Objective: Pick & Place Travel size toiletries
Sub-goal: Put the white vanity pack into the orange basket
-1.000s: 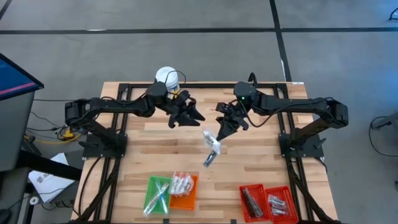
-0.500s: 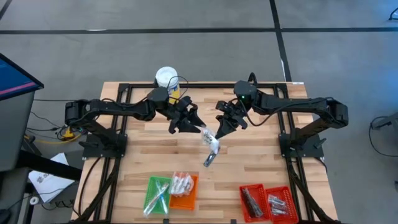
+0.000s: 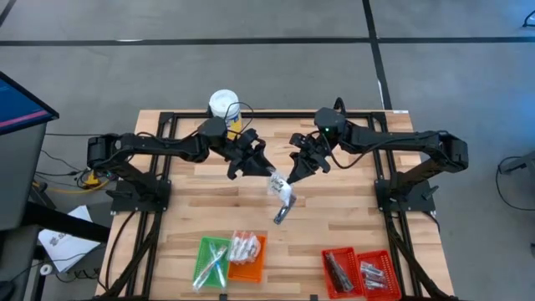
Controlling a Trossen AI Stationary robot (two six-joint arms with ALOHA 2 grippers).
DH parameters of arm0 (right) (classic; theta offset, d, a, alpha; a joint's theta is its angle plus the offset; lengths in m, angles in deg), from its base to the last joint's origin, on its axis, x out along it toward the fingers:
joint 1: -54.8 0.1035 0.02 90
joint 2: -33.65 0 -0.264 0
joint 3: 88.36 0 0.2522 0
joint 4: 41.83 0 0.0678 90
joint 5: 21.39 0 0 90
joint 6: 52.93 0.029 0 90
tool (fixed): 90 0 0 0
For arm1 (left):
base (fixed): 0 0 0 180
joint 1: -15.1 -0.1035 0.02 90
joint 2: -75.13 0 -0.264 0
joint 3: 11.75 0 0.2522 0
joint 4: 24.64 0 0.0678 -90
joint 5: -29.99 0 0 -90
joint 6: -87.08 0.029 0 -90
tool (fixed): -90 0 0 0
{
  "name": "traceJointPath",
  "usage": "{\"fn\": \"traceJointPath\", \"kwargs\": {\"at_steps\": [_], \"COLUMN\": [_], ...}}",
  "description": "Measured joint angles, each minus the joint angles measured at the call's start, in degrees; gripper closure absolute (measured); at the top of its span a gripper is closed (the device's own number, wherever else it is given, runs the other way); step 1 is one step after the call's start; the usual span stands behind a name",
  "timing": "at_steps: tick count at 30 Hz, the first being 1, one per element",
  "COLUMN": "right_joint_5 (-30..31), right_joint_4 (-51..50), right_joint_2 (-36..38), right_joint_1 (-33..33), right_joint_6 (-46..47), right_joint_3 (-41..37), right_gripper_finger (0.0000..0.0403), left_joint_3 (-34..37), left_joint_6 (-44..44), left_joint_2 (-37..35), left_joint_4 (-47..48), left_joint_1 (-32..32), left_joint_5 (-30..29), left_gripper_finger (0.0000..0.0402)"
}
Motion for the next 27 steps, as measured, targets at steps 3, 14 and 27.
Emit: {"fn": "traceJointPath", "kwargs": {"at_steps": [3,14,27], "right_joint_5": [0.1,1.9,3.6], "right_joint_4": [0.0,0.0,0.0], "right_joint_2": [0.0,0.0,0.0], "right_joint_1": [0.0,-1.0,-3.4], "right_joint_6": [0.0,2.9,7.5], "right_joint_3": [0.0,0.0,0.0], "right_gripper_finger": [0.0403,0.0398,0.0255], "left_joint_3": [0.0,0.0,0.0], "left_joint_6": [0.0,-0.8,-2.6], "left_joint_2": [0.0,0.0,0.0], "left_joint_4": [0.4,2.9,3.0], "left_joint_1": [0.0,0.0,0.0], "left_joint_5": [0.2,2.9,4.9], "left_gripper_finger": [0.0305,0.0399,0.0401]}}
